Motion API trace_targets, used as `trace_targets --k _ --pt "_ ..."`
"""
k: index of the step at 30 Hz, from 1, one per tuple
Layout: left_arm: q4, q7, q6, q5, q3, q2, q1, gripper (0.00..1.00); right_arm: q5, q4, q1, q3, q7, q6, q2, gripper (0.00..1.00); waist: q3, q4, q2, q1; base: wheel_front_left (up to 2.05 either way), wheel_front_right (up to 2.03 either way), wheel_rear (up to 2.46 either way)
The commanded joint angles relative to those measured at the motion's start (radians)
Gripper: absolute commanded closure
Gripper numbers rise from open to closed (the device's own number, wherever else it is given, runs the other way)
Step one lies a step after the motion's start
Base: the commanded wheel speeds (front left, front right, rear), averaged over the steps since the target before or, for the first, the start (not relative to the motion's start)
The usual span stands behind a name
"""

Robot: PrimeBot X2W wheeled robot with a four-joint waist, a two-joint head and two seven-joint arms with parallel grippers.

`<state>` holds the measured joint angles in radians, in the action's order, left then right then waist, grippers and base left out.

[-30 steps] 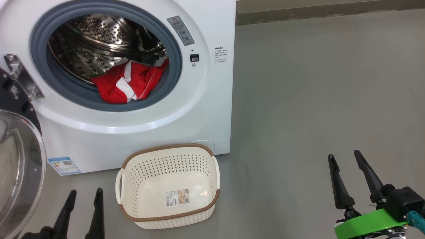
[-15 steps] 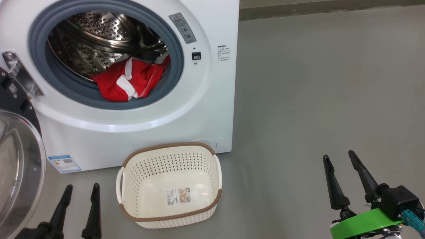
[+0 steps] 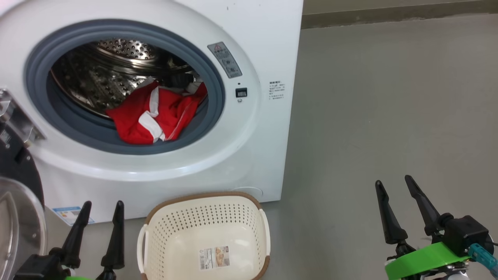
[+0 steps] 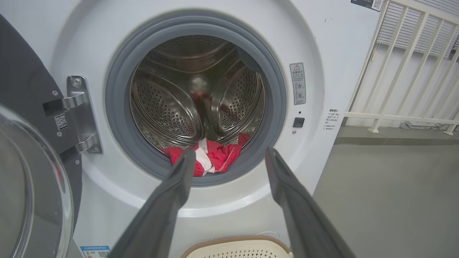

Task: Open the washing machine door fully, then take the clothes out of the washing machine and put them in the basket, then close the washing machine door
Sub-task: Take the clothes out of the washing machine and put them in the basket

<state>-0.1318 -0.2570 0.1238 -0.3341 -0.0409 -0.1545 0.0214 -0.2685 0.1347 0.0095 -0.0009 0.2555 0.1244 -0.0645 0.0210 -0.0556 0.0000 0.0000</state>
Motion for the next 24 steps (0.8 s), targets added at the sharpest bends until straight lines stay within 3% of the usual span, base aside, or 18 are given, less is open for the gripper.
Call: trace_targets --k 1,8,24 --pt "0.028 -0.005 0.004 -0.002 -0.031 -0.027 0.038 0.00 -0.013 -0.022 -0.047 0.027 0.006 0.006 -0.017 0.00 0.007 0.000 0.0000 0.0000 1.31 -1.31 0.00" --pt "0.023 -0.005 0.005 0.012 -0.039 -0.024 0.047 0.00 -0.015 -0.020 -0.056 0.030 0.006 0.006 -0.022 0.00 0.021 -0.002 0.0000 0.0000 0.77 -0.77 0.00" --pt "0.010 -0.005 0.006 0.022 -0.047 -0.017 0.061 0.00 -0.010 -0.017 -0.064 0.033 0.006 0.006 -0.020 0.00 0.019 0.008 0.0000 0.0000 0.02 -0.02 0.00"
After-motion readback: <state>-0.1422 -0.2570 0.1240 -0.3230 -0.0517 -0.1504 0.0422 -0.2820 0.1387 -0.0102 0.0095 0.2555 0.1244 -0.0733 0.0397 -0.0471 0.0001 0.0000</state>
